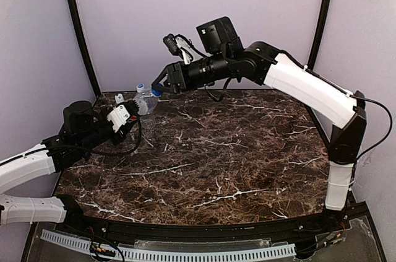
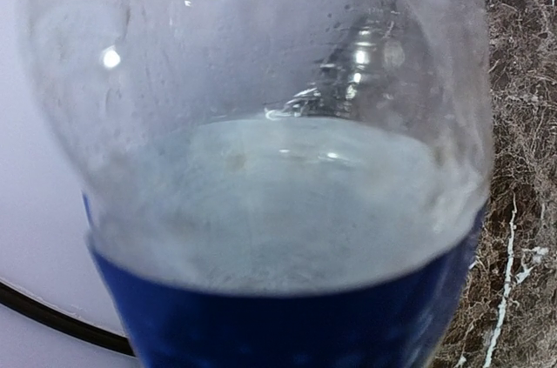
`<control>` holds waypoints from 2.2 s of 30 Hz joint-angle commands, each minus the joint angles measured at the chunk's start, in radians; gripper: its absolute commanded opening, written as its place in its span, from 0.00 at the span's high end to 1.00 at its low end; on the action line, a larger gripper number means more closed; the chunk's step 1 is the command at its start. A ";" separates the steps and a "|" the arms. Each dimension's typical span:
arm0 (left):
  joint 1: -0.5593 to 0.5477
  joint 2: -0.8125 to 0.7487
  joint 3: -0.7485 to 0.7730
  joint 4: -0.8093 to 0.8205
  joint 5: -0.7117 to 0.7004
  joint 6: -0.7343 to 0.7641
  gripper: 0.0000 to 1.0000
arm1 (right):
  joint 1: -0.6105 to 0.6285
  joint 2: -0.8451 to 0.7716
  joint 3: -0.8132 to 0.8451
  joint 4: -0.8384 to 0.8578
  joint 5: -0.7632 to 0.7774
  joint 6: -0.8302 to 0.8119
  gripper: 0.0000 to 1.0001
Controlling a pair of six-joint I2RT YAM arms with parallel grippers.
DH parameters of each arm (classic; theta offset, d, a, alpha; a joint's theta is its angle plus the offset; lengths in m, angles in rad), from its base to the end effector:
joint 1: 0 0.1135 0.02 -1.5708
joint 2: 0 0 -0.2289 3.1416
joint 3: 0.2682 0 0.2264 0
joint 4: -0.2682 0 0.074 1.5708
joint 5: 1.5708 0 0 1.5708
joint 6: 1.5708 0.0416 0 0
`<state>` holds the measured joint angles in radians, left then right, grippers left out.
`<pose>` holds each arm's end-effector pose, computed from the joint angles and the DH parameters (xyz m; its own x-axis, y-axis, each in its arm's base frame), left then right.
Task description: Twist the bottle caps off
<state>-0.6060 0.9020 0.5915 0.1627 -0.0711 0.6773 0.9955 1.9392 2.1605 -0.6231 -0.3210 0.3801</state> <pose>0.1813 -0.1220 0.2665 0.2255 0.6042 -0.7642 0.4736 0.6175 0.6280 0.2103 0.3484 0.3891 -0.5516 -0.2035 -0.8089 -0.8071 0.3749 0.4560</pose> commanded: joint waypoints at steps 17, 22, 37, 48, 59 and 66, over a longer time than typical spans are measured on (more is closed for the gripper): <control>0.003 -0.017 0.019 -0.129 0.266 -0.030 0.72 | 0.026 -0.018 -0.050 -0.027 -0.179 -0.448 1.00; 0.002 -0.004 0.098 -0.443 0.695 -0.051 0.73 | 0.130 -0.136 -0.247 -0.128 -0.261 -1.088 1.00; 0.002 0.016 0.147 -0.565 0.898 -0.088 0.75 | 0.245 -0.141 -0.285 -0.217 0.163 -1.727 1.00; 0.002 -0.015 0.093 -0.421 0.679 -0.140 0.75 | 0.218 -0.319 -0.484 0.219 0.136 -1.414 0.02; 0.003 -0.008 -0.036 -0.022 0.157 -0.158 0.75 | 0.055 -0.346 -0.474 0.457 0.092 -0.461 0.04; 0.001 0.006 -0.062 0.056 -0.042 -0.118 0.76 | -0.021 -0.132 -0.188 0.159 0.020 -0.003 0.25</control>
<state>-0.6025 0.9043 0.5529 0.1307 0.0353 0.5396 0.9920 1.6924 1.8450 -0.2718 -0.2565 0.0387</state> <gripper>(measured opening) 0.314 0.763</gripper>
